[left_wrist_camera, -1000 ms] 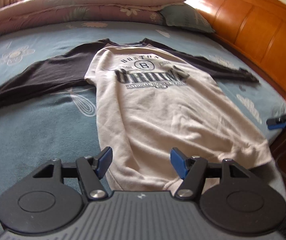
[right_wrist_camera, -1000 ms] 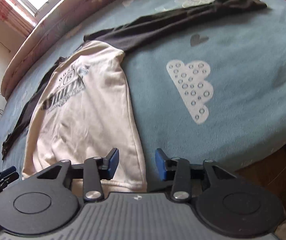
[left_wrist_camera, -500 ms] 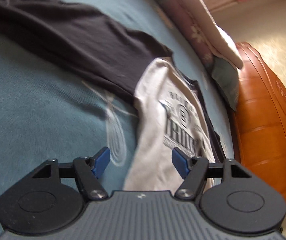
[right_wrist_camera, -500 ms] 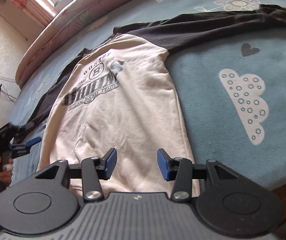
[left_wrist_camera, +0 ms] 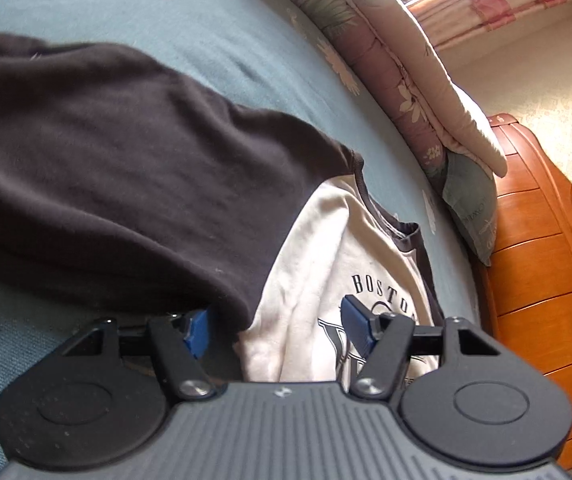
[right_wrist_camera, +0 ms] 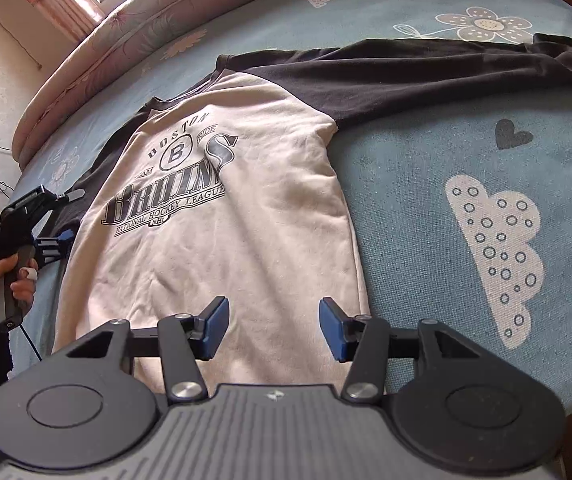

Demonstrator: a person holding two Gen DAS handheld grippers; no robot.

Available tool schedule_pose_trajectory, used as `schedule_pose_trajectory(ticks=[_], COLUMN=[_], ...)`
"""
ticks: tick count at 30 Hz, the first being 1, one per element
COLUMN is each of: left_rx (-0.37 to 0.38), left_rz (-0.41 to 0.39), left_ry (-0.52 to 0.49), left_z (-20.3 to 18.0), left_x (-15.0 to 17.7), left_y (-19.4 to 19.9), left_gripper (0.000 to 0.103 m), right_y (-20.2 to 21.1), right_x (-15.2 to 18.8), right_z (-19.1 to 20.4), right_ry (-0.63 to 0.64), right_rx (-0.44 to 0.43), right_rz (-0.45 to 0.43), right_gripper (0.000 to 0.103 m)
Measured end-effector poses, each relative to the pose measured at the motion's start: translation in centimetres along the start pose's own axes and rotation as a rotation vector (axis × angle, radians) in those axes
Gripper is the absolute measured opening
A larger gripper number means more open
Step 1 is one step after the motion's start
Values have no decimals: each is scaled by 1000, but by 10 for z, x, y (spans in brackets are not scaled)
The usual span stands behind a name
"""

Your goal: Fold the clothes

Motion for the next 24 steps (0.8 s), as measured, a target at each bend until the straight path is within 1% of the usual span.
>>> schedule_pose_trajectory(ticks=[2,3,4,6,8,10,12,14,16,19,22,24], left_rx=[-77,-117,-137,-153,-203,-232,-242,-258,-279,-278,-251,-234], left_rz=[-12,-18,-24,-38,-74,-100,-100,-81,-53,-46,-20,-10], left_ry=[-57,-71,-75,-74,-126,-170,-181,-200,-228,-259,-237,-216], left_z=[0,3,5,6,1,-4,-2,1,6,5,5,8], left_x=[3,4,4,1,-8,-20,-33,-40,-40,-34,-21,-7], left_y=[3,5,7,9,12,16,17,12,5,7,16,30], left_gripper=[27,17,10,9,8,7,7,8,9,13,16,16], right_y=[0,0,1,2,5,8,11,12,11,10,9,9], right_x=[0,0,1,1,1,1,0,1,1,4,6,8], right_z=[-1,-2,-3,-7,-10,-15,-19,-22,-24,-21,-18,-17], right_ry=[3,2,-1,-11,-21,-29,-35,-39,-42,-34,-25,-21], right_rx=[8,11,10,16,27,36,42,50,56,57,59,57], right_rz=[-4,-8,-9,-14,-22,-33,-41,-43,-42,-39,-36,-35], right_gripper=[55,55,55,55,61,61,61,61,61,61,61,61])
Point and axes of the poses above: each gripper's, at about its wrist camera, not at the fingertips, and y roughly against the way its jaws point, z to its left, x to its underside, the point moved 6 cm from there along -y, roughly the way its jaws point, and after that the axes turned 9 degrees about x, right-handed, at the moved point
